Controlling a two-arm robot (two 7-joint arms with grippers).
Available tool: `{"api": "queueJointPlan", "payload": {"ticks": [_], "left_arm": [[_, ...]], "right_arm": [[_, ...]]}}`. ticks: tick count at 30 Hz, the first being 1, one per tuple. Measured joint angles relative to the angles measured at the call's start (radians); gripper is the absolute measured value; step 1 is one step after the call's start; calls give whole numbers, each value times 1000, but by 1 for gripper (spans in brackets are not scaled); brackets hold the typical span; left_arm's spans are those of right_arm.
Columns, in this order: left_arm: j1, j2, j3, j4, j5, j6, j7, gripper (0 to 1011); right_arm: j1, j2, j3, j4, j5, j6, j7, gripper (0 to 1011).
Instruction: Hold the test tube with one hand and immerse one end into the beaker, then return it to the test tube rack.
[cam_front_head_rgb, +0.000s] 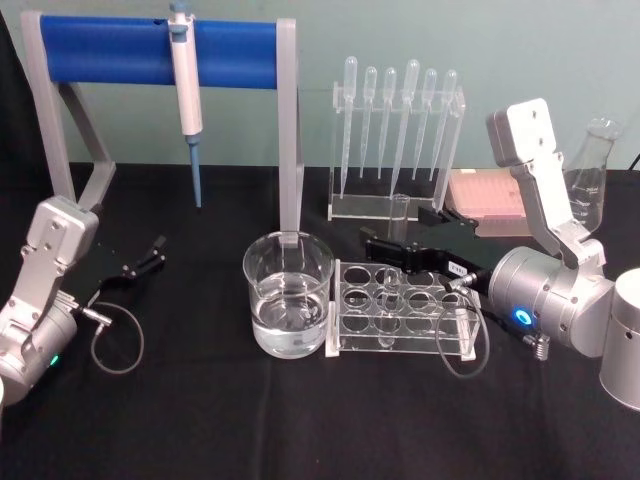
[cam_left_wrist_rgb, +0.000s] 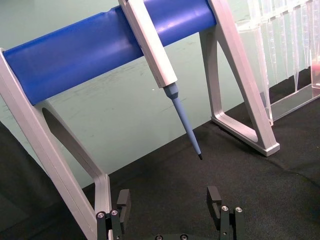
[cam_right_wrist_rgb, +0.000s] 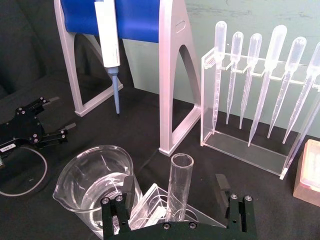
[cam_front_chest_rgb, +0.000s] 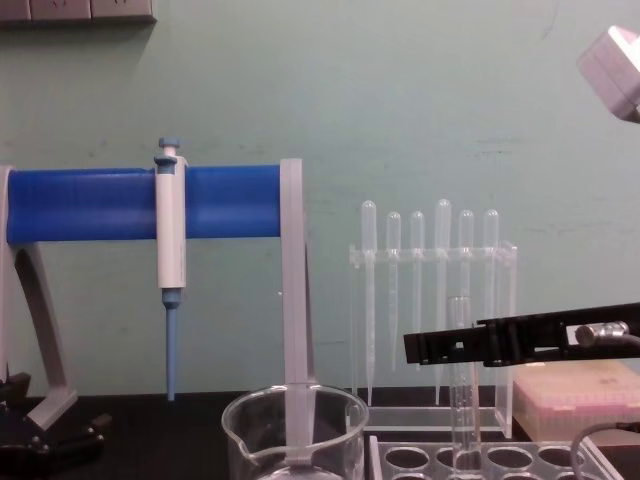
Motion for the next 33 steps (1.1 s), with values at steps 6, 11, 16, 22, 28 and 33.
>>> {"api": "queueJointPlan", "payload": {"ticks": [6, 11, 16, 22, 28, 33], "left_arm": [[0, 0, 0, 0, 0, 0, 0, 1000], [0, 0, 0, 0, 0, 0, 0, 1000], [0, 0, 0, 0, 0, 0, 0, 1000], [0, 0, 0, 0, 0, 0, 0, 1000], [0, 0, 0, 0, 0, 0, 0, 1000], [0, 0, 0, 0, 0, 0, 0, 1000]], "right_arm": [[0, 2, 0, -2, 0, 0, 0, 1003], [-1, 3, 0, -3, 0, -1, -1, 981], [-1, 3, 0, -4, 1, -1, -2, 870], [-2, 4, 0, -5, 1, -2, -2, 692], [-2, 5, 0, -5, 1, -2, -1, 487], [-2, 5, 0, -5, 2, -2, -1, 333]]}}
